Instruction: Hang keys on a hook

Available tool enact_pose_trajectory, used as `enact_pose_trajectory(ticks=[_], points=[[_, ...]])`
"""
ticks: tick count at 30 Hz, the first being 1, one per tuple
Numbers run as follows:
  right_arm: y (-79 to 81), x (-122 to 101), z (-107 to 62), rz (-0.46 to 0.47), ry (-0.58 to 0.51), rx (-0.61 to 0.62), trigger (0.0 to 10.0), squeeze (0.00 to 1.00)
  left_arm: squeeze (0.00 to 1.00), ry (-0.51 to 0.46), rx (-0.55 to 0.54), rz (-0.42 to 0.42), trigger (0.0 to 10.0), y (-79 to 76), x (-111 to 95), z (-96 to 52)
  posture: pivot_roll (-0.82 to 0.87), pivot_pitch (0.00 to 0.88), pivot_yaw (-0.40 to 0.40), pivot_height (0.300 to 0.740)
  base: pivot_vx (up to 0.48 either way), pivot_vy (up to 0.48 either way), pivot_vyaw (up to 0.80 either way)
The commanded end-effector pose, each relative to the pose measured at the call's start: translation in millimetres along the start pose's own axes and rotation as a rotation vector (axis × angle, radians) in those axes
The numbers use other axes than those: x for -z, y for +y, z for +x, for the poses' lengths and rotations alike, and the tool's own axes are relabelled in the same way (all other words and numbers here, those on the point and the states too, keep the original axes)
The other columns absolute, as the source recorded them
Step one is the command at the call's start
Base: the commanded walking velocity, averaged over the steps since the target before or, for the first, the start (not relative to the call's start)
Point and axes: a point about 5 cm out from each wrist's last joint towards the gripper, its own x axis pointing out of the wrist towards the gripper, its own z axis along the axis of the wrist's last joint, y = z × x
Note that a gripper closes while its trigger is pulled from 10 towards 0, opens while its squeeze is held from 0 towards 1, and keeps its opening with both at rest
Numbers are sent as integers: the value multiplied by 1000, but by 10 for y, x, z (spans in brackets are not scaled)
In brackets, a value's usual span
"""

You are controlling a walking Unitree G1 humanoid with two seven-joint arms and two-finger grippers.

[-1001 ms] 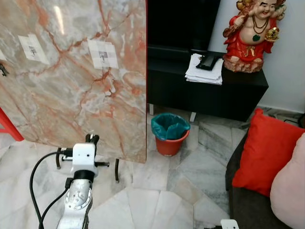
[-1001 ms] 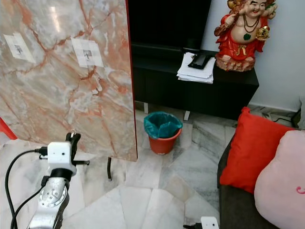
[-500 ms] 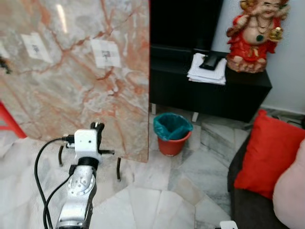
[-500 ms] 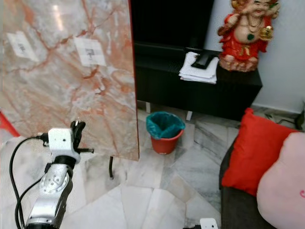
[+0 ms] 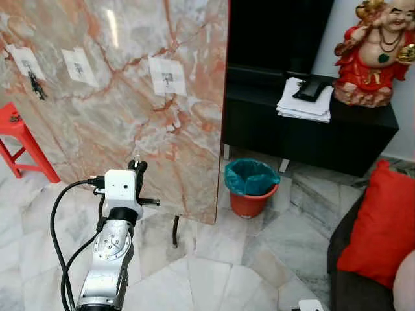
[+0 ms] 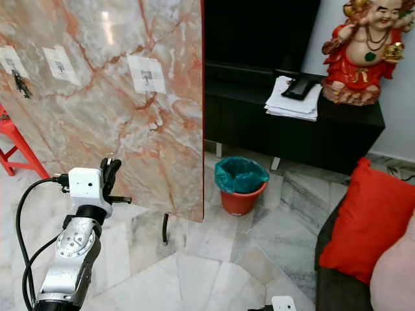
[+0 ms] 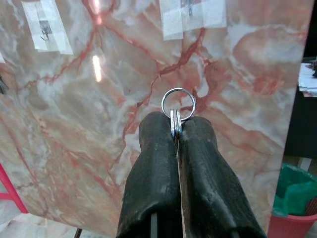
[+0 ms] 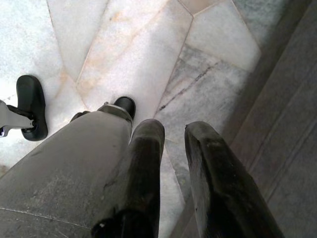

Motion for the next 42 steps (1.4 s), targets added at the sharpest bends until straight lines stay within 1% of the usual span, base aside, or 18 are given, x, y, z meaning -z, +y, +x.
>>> enact_pose_trajectory(ticks=[1,7,11,13,15,18,23,42], points=[[0,-15,1,21,-3,5,10000,0,0,-24,15,-1,10000,-26,-83,51,-6,0,-14,740,262,0,0],[-4,-24,1,32,-9,8,10000,0,0,-36,12,-4,10000,-31,-125,77,-7,0,-15,740,269,0,0],[-15,-27,1,-13,2,13,10000,0,0,-37,14,-4,10000,-38,-123,80,-8,0,-17,740,274,0,0],[-17,-31,1,-9,-2,15,10000,0,0,-38,14,-5,10000,-43,-128,85,-5,0,-18,740,276,0,0],[-20,-37,1,-31,-1,16,10000,0,0,-44,16,-7,10000,-54,-145,98,-6,0,-19,740,274,0,400],[-21,-32,1,-9,0,22,10000,0,0,-47,18,-7,10000,-62,-158,108,-5,0,-19,740,277,0,800],[-18,-32,1,17,-4,23,10000,0,0,-52,18,-8,10000,-66,-171,118,-4,0,-19,740,276,0,0],[-12,-44,2,15,-9,18,10000,0,0,-65,20,-12,10000,-73,-195,128,-3,0,-19,740,277,0,0]])
